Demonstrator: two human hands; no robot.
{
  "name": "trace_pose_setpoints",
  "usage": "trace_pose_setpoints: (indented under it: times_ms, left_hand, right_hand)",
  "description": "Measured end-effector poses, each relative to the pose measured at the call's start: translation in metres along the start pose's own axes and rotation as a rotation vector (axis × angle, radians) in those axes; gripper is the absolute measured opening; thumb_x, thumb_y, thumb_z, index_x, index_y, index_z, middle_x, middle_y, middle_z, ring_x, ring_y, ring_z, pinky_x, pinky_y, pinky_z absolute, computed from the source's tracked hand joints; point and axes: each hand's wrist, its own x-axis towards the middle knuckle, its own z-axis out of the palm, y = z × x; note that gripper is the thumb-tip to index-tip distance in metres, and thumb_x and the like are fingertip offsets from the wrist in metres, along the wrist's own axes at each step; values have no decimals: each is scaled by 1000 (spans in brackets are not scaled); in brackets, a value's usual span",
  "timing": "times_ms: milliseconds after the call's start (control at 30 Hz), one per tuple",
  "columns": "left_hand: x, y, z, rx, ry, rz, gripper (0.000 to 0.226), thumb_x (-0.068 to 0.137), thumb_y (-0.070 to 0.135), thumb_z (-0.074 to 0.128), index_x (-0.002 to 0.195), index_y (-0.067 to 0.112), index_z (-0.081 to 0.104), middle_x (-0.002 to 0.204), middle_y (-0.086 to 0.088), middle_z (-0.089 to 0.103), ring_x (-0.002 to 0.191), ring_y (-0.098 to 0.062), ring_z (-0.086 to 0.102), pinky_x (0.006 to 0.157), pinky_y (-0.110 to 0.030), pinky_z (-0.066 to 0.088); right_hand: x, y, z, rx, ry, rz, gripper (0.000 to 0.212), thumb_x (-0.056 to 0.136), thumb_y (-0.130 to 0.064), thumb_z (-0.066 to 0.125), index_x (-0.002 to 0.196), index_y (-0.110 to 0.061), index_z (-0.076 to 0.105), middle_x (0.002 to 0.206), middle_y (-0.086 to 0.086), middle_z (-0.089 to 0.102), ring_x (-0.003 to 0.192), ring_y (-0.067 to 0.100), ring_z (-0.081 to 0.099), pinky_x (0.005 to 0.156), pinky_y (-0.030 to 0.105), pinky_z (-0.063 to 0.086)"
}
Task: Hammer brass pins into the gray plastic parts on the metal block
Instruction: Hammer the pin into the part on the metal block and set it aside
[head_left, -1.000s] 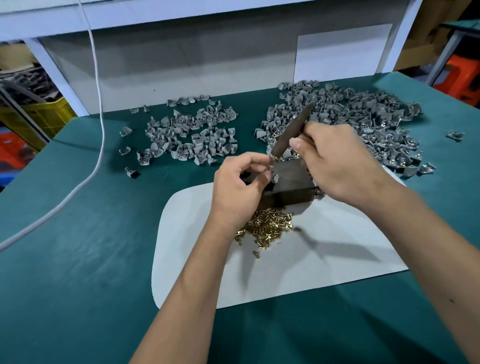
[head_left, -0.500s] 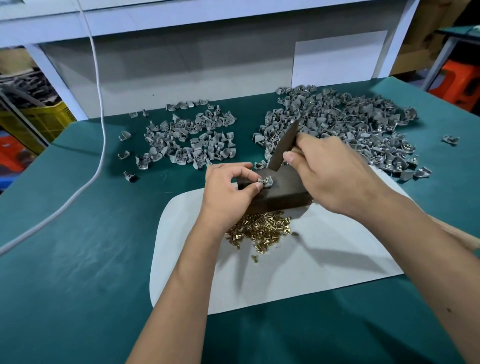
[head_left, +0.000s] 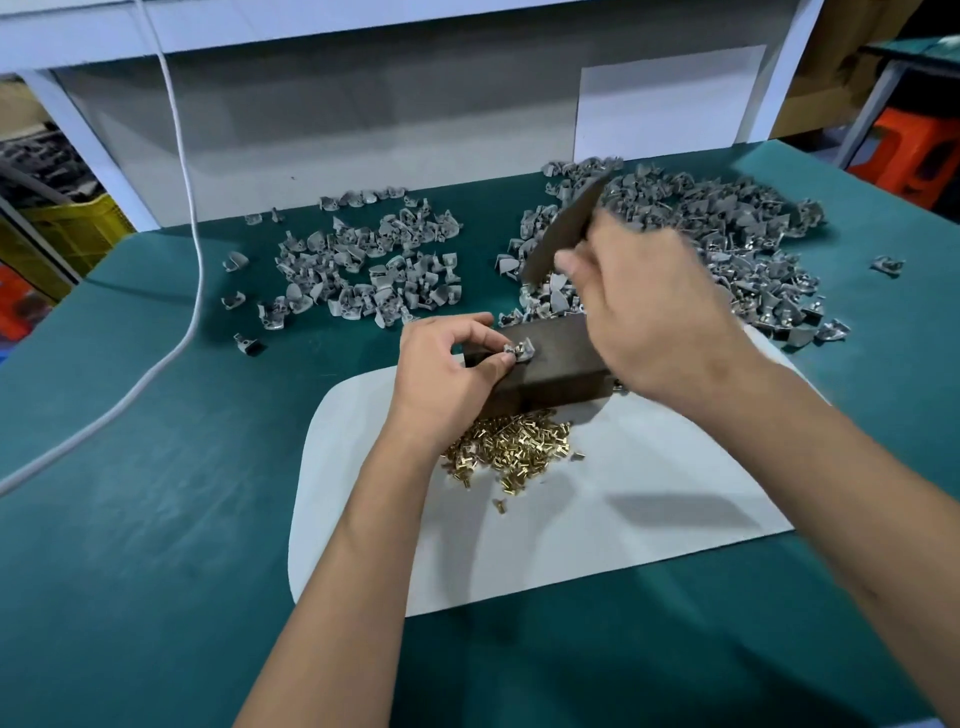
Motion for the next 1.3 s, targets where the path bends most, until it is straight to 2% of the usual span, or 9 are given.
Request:
trace_pose_setpoints:
  times_ms: [67, 133, 300, 467, 733, 800, 933, 1100, 1300]
  left_hand:
    - [-1, 1, 1, -3, 0, -3, 13, 82, 7, 82, 83, 20, 79, 119, 0, 71, 128, -15, 57, 111, -41, 44]
    - [-1, 2, 1, -7, -1, -10, 13, 82, 6, 81, 84, 18, 80, 119, 0, 71, 129, -17, 56, 112, -42, 44]
    - [0, 3, 0, 2, 1, -13, 11, 82, 9, 82, 84, 19, 80, 120, 2, 71, 121, -14, 61, 110, -42, 47]
    - [-3, 3, 0, 16, -13, -17, 12, 83, 9, 82, 84, 21, 80, 121, 3, 70, 129, -17, 56, 111, -43, 44]
    - [-5, 8, 1, -61, -18, -36, 11, 87, 10, 78, 81, 19, 78, 126, 4, 68, 129, -17, 55, 115, -44, 39]
    - [-7, 8, 2, -117, -40, -61, 12, 89, 7, 75, 80, 16, 78, 129, 0, 67, 126, -13, 58, 116, -46, 38]
    - [-7, 10, 3, -133, -55, -85, 14, 90, 9, 74, 79, 18, 77, 134, 2, 63, 130, -12, 55, 119, -46, 33]
    - [-9, 12, 4, -150, -64, -84, 18, 91, 11, 74, 77, 23, 75, 133, 9, 63, 138, -18, 46, 120, -47, 29]
    - [-10, 11, 3, -147, -71, -56, 20, 90, 10, 74, 76, 25, 74, 133, 10, 63, 138, -18, 45, 119, -48, 30]
  right_hand:
    - [-6, 0, 10, -96, -257, 56, 22, 109, -38, 39, 106, -19, 49, 87, 7, 60, 77, 32, 57, 69, 39, 47]
    - [-4, 3, 6, -172, -340, 60, 19, 109, -38, 39, 98, -23, 45, 84, 4, 52, 76, 31, 50, 69, 38, 39]
    - [3, 4, -3, -27, 49, -25, 24, 107, -39, 42, 105, -19, 54, 87, 10, 68, 76, 36, 63, 66, 42, 52]
    - [-5, 11, 20, -127, -271, 48, 25, 108, -38, 40, 108, -17, 55, 94, 13, 66, 80, 38, 57, 71, 42, 48]
    - [-8, 59, -1, 95, -121, 102, 11, 101, -40, 58, 95, -31, 61, 71, -16, 61, 64, 9, 58, 58, 31, 41]
    - [-8, 73, -6, 30, -134, 167, 16, 98, -39, 63, 91, -25, 64, 74, -14, 64, 71, 16, 62, 65, 35, 49]
    - [-16, 89, -4, -176, -155, 358, 30, 91, -42, 72, 71, -27, 56, 74, 2, 63, 75, 33, 59, 64, 34, 42]
    - [-30, 90, 7, -248, -147, 466, 9, 82, -27, 72, 77, -21, 69, 79, 9, 69, 78, 36, 64, 64, 34, 48]
    - [-26, 82, 2, -266, -254, 519, 10, 79, -18, 69, 86, -18, 75, 82, 12, 68, 83, 38, 62, 67, 35, 52]
